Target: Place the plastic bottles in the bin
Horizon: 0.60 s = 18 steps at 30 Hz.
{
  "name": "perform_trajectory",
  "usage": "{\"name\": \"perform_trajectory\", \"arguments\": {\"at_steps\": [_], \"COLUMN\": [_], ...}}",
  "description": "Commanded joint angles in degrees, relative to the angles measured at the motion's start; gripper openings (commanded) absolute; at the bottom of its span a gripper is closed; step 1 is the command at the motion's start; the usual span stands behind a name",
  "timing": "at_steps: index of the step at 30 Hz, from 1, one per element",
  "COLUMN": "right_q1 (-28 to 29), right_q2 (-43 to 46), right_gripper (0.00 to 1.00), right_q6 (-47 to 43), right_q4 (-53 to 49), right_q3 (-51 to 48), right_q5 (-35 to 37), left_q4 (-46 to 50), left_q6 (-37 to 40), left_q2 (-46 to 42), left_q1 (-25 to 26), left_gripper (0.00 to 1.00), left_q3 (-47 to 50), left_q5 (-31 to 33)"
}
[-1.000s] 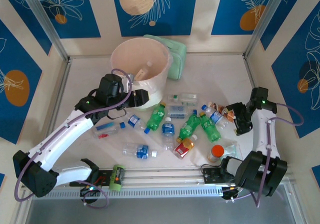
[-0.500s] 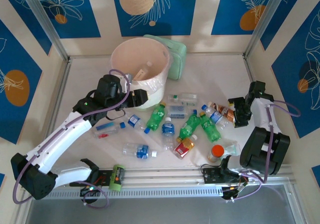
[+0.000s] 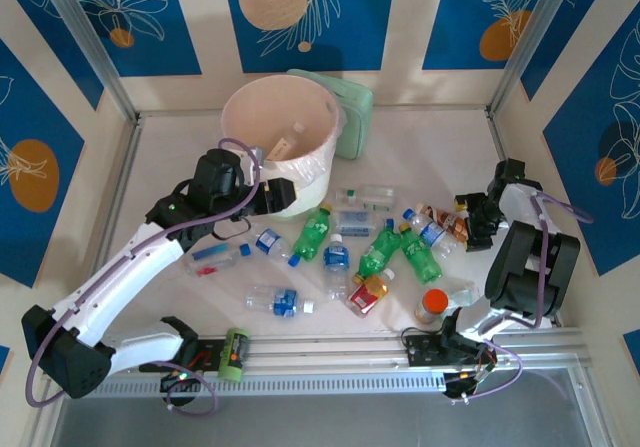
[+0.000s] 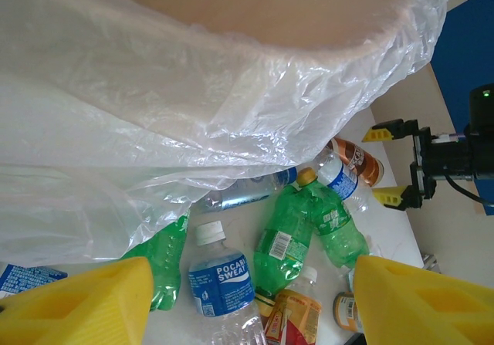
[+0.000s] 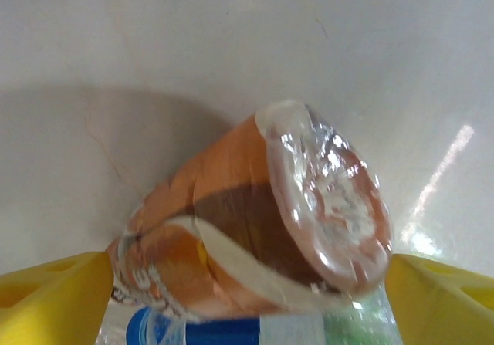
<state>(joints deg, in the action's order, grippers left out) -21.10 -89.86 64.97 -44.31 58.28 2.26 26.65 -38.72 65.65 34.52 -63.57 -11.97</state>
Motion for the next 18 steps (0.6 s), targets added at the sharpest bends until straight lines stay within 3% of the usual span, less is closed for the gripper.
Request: {"name": "perform_trajectory", "arguments": {"at_steps": [1,6,18], "right_q1": [-0.35,-0.43,-0.61], "right_q2": [-2.74,-6.21,-9.77], "right_gripper": [0.92,0.9,0.76], "right_q6": [0.95,0.78,-0.67], "right_q4": [0.19,0.68,2.4], "right_q3": [2.04,4.28,4.71], "right_q5": [-1.51,-1.34,0.09], "left_q4": [0.78,1.03,1.34], "left_q6": [-0.38,-0.31,-0.61], "left_q2": [-0.34,0.09,1.06], "left_q1": [0.46,0.46,0.46], "left_gripper": [0.69,0.69,0.69], "left_q3": [0.21,-0.13,-1.04], "left_q5": [0.24,0.19,0.41]}}
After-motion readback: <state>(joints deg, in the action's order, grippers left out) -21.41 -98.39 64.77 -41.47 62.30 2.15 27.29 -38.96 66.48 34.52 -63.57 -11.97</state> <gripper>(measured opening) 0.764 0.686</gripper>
